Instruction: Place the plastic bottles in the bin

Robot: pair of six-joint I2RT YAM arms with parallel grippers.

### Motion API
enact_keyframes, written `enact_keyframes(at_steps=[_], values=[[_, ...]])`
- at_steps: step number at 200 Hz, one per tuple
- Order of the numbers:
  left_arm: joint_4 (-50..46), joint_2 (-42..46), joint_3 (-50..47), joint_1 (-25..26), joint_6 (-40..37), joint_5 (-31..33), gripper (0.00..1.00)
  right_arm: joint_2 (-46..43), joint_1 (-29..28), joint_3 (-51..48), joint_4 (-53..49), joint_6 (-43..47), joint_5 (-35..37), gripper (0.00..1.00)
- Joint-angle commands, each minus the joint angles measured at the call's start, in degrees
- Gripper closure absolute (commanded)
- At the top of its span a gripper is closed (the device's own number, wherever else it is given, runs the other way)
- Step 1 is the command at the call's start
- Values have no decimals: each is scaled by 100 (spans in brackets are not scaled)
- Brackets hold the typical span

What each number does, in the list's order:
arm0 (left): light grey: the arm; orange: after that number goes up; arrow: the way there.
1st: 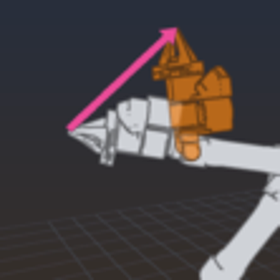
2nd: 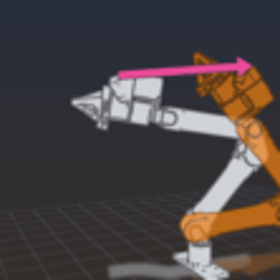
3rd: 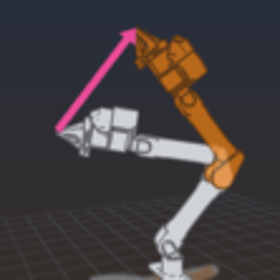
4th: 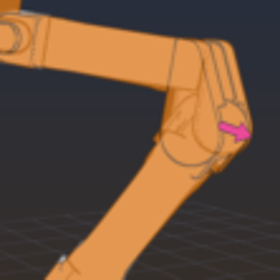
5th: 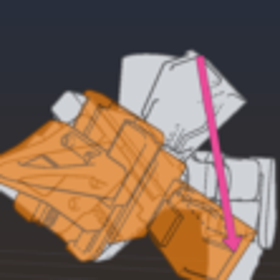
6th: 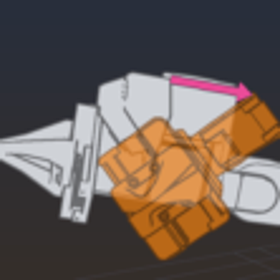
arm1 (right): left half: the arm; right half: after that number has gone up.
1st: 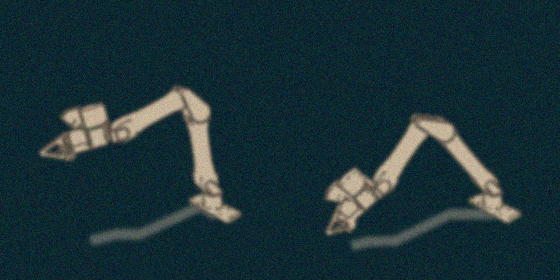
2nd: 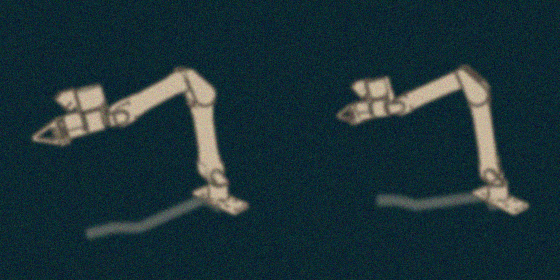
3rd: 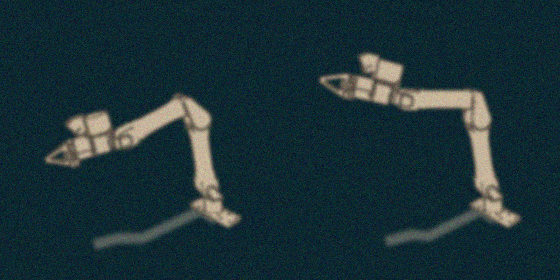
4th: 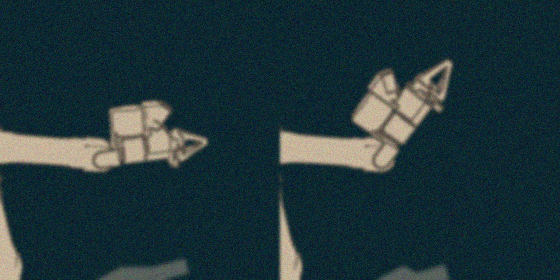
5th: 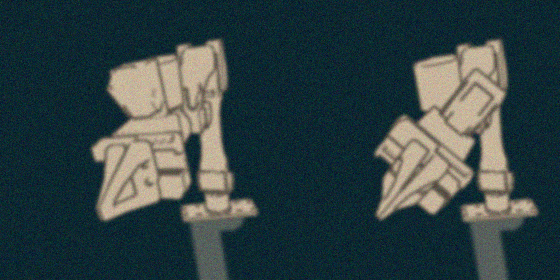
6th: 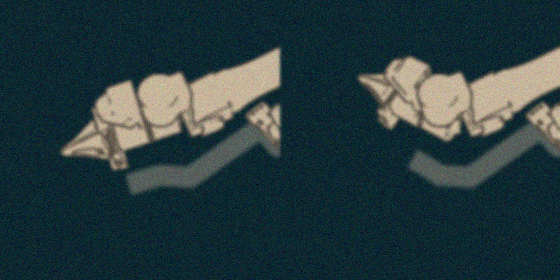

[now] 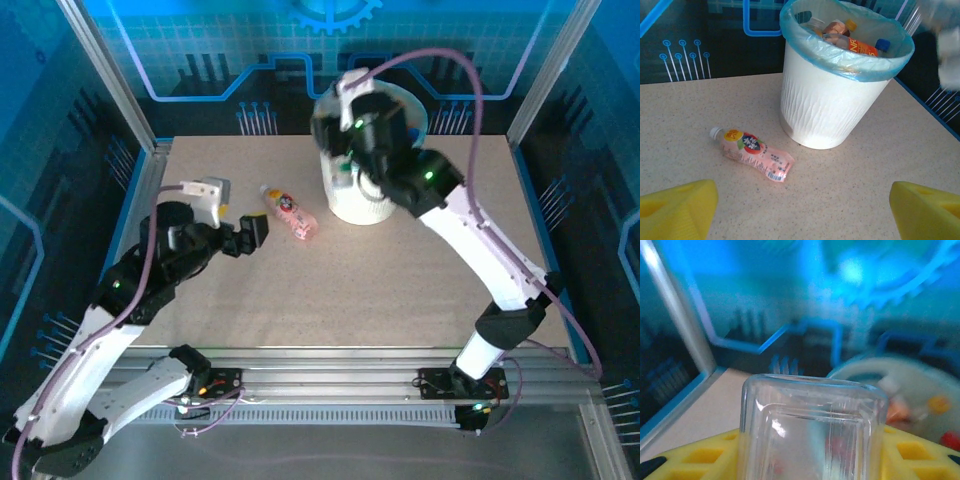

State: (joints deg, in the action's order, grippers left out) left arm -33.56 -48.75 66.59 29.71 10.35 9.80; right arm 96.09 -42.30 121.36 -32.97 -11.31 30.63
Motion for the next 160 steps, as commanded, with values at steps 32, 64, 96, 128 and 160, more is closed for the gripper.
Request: enact_keyframes(at_steps=[32, 64, 96, 128, 160], values=[[473, -576, 349, -87, -103, -113, 10, 1103, 1346, 140, 1607, 736, 325, 49], [534, -609, 287, -130, -101, -104, 10, 1866, 1503, 495, 2530, 1853, 738, 48], [526, -570, 219, -139, -68, -101, 9, 2452, 1630, 809, 2859, 2701, 661, 46], [583, -539, 140, -141, -65, -61, 9, 2532, 1781, 764, 2686, 2812, 757, 45], [642, -637, 140, -184, -17, -137, 9, 2202, 2060, 154, 2770, 2552, 661, 44]])
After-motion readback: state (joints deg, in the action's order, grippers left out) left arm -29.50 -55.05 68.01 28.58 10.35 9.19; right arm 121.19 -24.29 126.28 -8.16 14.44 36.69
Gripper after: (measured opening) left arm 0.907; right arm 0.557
